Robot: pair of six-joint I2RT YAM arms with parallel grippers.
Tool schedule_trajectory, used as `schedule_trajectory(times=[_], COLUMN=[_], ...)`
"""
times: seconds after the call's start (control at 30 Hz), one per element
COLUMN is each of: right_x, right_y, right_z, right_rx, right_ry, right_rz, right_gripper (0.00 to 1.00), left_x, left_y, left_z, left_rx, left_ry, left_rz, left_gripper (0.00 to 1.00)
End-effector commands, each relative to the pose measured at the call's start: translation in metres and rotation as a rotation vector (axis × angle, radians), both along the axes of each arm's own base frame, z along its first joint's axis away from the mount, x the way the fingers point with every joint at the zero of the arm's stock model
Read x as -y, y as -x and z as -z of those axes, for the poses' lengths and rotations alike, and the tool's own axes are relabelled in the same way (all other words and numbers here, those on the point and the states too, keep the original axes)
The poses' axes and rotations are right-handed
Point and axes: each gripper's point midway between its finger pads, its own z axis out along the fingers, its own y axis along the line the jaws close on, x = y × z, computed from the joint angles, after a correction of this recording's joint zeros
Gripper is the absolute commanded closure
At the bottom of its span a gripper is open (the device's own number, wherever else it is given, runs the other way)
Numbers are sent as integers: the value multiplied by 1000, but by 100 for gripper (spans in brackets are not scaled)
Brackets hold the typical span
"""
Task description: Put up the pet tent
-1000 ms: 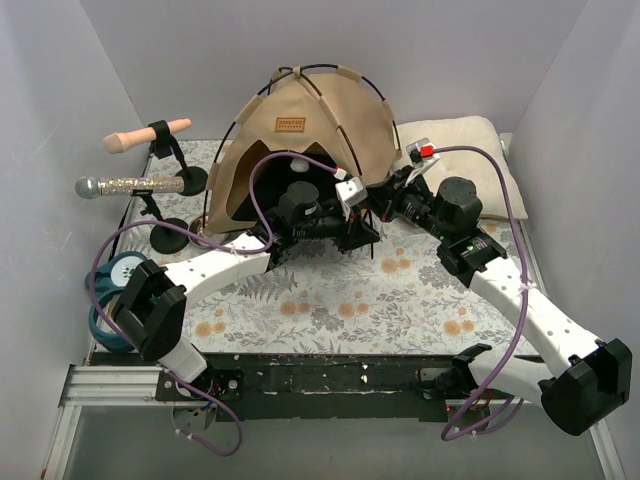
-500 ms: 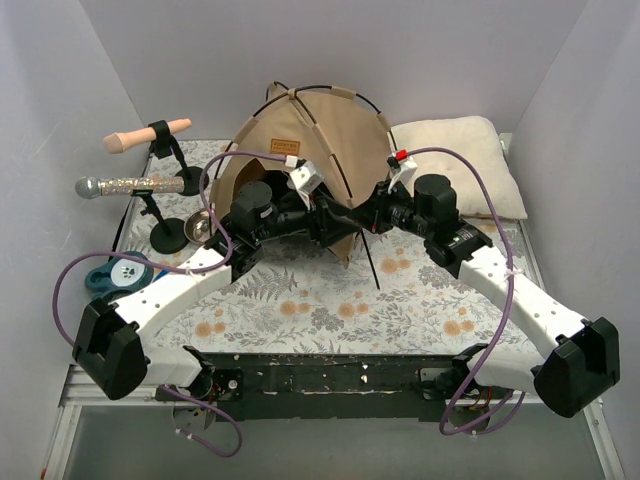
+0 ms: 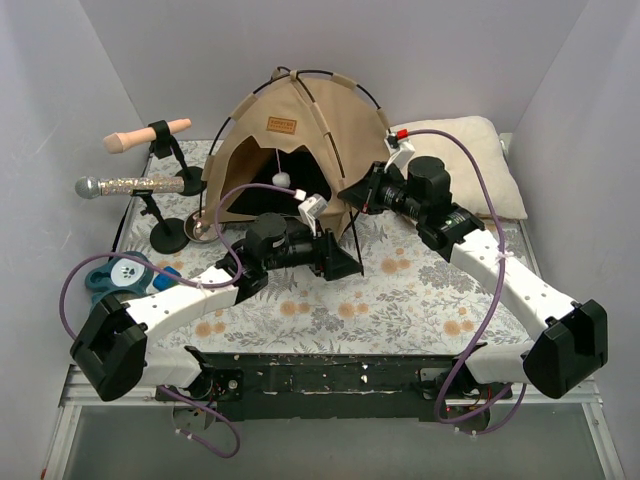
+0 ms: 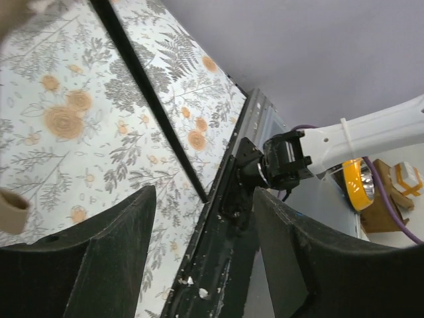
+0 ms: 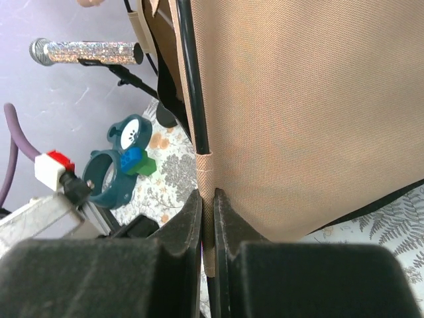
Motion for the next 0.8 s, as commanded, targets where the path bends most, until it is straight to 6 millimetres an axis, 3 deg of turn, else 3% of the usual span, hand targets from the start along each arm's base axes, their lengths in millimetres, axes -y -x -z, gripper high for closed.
schedule_trajectory(times=[0.0,0.2,0.33,0.43,0.5,0.53,0.57,0.73,0.77], right_x=[-4,-4,-3,-3,-3,-3,-4,-7,-7], right_y=[-9,-10,-10,-10,-10,-10,-10,-5,-3], right_z=[-32,-32,-33,-34,-33,-32,-32,-23,-21], right_rx=[13,5,10,13,9,7,15,71,95], right_ry=[-94,-101,-100,-102,-103,-100,-98,-54,-34], right_rz=[41,52,55,58,57,55,51,-15,-37], right_gripper=[99,99,99,99,99,99,99,98,93], left_x=[9,18,21,21,22,23,23,27,26], left_y=[3,-5,-14,-15,-12,-11,-11,-8,-12], left_z=[-24,-17,-8,-1,-1,-4,-10,-52,-59], left_rx=[-8,-65,-90,-104,-104,-92,-81,28,42], left_ry=[77,97,72,55,61,70,83,160,169], left_rz=[-16,-39,-72,-76,-64,-55,-45,20,15], left_gripper=[42,48,57,69,86,97,100,100,100])
